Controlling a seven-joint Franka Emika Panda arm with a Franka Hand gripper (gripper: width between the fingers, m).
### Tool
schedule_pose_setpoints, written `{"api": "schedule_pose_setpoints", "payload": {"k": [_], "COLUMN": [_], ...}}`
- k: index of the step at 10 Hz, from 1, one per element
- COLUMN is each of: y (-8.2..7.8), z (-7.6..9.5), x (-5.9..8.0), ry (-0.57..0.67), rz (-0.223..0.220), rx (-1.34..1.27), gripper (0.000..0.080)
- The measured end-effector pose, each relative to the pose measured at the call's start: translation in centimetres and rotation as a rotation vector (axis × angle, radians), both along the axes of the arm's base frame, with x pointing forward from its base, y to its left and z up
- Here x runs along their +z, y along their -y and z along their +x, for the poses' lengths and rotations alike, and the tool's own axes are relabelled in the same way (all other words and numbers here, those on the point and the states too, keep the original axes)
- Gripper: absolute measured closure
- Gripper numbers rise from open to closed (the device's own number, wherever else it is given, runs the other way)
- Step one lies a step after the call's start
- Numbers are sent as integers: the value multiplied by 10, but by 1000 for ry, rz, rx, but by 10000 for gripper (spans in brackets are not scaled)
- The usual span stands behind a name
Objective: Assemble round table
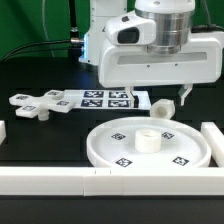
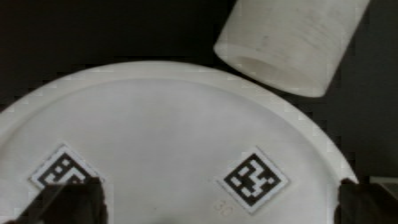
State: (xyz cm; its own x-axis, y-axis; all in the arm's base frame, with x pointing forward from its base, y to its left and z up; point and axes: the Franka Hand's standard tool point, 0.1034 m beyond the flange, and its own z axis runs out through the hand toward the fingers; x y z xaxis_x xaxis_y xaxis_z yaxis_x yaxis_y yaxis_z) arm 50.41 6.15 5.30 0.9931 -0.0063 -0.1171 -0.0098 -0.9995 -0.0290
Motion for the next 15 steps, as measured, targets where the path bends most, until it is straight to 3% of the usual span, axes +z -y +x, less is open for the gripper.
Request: {"api": "schedule_pose_setpoints", "payload": {"k": [2, 4, 6, 9, 15], "y": [-3, 0, 0, 0, 7], "z": [-1, -11, -12, -15, -22], "x": [-1, -6, -9, -9, -18], "ry": [-8, -52, -59, -92, -405], "rz": [4, 30, 56, 57, 119], "rx": [-150, -450, -585, -568, -450], "gripper": [150, 150, 150, 150, 150]}}
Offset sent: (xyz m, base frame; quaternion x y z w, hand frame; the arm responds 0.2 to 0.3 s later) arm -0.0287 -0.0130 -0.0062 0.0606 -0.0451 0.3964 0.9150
